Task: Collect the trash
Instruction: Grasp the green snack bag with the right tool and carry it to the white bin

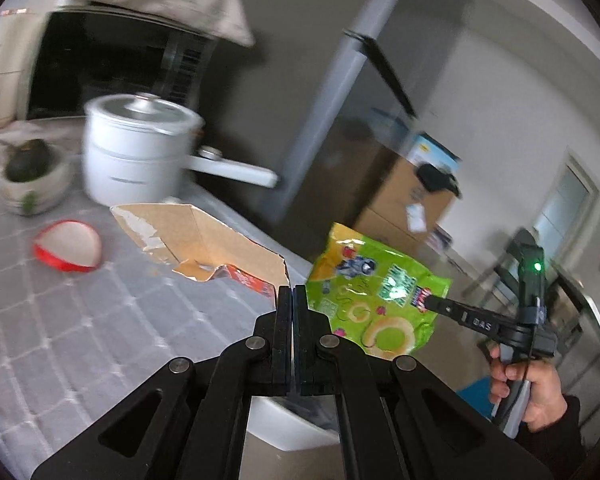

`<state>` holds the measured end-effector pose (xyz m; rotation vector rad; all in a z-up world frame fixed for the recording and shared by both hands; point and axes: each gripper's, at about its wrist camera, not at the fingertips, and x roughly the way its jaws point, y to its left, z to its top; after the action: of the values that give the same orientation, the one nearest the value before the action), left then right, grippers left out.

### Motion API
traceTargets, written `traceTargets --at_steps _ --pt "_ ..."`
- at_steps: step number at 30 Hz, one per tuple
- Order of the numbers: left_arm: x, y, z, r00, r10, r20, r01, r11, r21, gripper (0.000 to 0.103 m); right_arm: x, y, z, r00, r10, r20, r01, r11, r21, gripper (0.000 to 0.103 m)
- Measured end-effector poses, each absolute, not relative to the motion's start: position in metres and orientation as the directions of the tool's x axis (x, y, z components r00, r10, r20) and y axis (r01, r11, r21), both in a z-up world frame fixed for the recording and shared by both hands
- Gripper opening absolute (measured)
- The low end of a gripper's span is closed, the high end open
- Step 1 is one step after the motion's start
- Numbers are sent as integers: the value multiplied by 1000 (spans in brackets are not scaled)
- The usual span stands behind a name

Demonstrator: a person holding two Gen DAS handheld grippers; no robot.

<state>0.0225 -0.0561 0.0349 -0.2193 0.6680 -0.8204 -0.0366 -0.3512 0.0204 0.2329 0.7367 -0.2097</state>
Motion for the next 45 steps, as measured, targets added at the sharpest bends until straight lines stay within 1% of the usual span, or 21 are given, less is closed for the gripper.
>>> traceTargets --at_steps 2,7,9,14,23,28,30,31,32,34,36,38,41,45 --pt "14 -81 31 442 -765 -468 654 632 -417 0 -49 -363 19 706 -135 -695 304 944 126 10" --pt "-3 -144 11 349 -774 -529 736 575 -356 0 -72 -381 16 672 -199 -713 365 927 85 10" --pt "-9 -172 -2 321 -757 -570 761 564 -321 0 -77 -386 13 656 -214 -724 383 921 74 10" --pt "-12 -213 -36 289 -700 -653 782 566 -261 0 -88 -401 5 617 -238 -750 417 907 54 10" --pt "3 -249 -81 291 -595 -749 782 599 -173 0 -92 -414 -13 557 -224 -799 427 903 44 10" --pt "11 -248 -88 285 -571 -770 761 623 -181 2 -91 -418 -19 537 -215 -816 433 900 48 11" --pt "16 -243 -89 282 -549 -787 735 650 -190 12 -89 -419 -21 533 -213 -819 432 901 47 11" --pt "17 -238 -89 285 -542 -790 726 660 -191 30 -89 -419 -21 530 -213 -821 431 901 44 11" --pt "20 -233 -89 292 -529 -797 708 679 -191 55 -88 -418 -22 526 -213 -823 429 902 41 11" --pt "22 -222 -88 321 -504 -802 676 715 -179 73 -85 -417 -24 520 -207 -829 426 904 42 11" --pt "28 -214 -87 319 -483 -815 654 735 -179 77 -81 -416 -27 512 -195 -837 419 907 45 11" --pt "30 -205 -89 318 -461 -828 634 753 -176 89 -77 -414 -30 506 -178 -844 407 912 52 11" --pt "34 -191 -90 324 -435 -840 602 780 -171 95 -70 -408 -34 498 -152 -854 387 920 62 12" --pt "41 -169 -90 329 -422 -845 570 802 -178 99 -60 -402 -41 481 -118 -869 366 927 77 14"
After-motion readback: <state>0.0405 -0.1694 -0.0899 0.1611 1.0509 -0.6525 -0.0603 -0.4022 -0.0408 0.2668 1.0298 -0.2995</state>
